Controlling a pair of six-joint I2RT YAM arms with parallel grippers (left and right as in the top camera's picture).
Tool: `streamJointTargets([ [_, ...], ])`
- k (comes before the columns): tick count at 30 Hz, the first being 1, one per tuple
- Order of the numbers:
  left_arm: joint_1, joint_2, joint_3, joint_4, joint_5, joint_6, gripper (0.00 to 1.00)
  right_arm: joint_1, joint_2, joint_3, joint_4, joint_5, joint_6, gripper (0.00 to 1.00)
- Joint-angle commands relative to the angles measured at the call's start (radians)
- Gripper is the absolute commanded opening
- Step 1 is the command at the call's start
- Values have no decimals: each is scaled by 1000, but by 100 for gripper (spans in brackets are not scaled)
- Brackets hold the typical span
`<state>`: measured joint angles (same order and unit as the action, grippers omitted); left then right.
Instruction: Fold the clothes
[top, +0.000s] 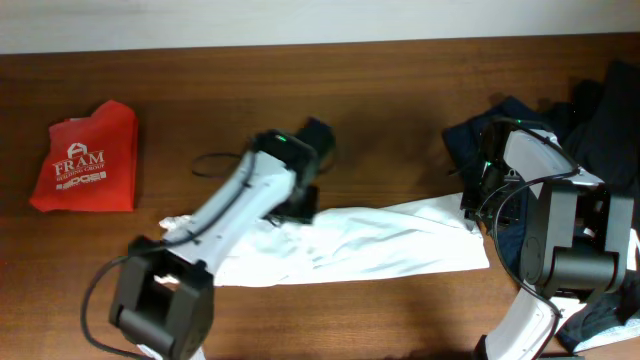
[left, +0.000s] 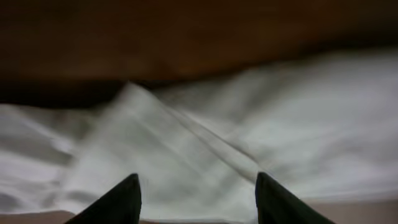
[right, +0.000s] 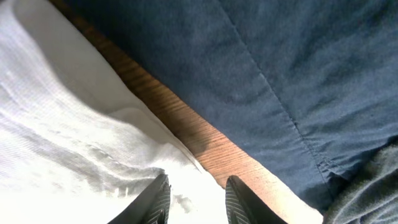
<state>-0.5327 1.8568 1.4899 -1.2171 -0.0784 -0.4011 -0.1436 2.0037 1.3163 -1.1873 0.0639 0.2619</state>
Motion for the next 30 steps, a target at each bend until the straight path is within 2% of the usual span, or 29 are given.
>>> streamJointTargets([
  [1, 163, 1, -17, 41, -27, 14, 59, -1, -11, -5, -2, 19, 8, 34],
  [5, 246, 92, -44, 51, 10, 46, 59, -1, -11, -5, -2, 19, 8, 34],
  [9, 256, 192, -46, 50, 46, 82, 58, -1, -11, -5, -2, 19, 8, 33],
  [10, 256, 206, -47, 51, 65, 82, 55, -1, -11, -5, -2, 19, 8, 33],
  [13, 255, 215, -49, 57, 102, 108, 34, -1, -11, -5, -2, 19, 8, 33],
  [14, 254, 215, -49, 58, 102, 108, 12, -1, -11, -5, -2, 19, 8, 33],
  [15, 254, 215, -49, 58, 102, 108, 0, -1, -11, -5, -2, 19, 8, 33],
  [21, 254, 192, 24, 26, 162, 157, 0, -1, -11, -5, -2, 20, 8, 33],
  [23, 254, 164, 48, -3, 163, 157, 3, -1, -11, -5, -2, 20, 8, 33],
  [26, 245, 149, 47, -98, 169, 158, 3, -1, -11, -5, -2, 20, 8, 33],
  [30, 205, 149, 46, -191, 169, 234, 4, -1, -11, -5, -2, 19, 8, 33],
])
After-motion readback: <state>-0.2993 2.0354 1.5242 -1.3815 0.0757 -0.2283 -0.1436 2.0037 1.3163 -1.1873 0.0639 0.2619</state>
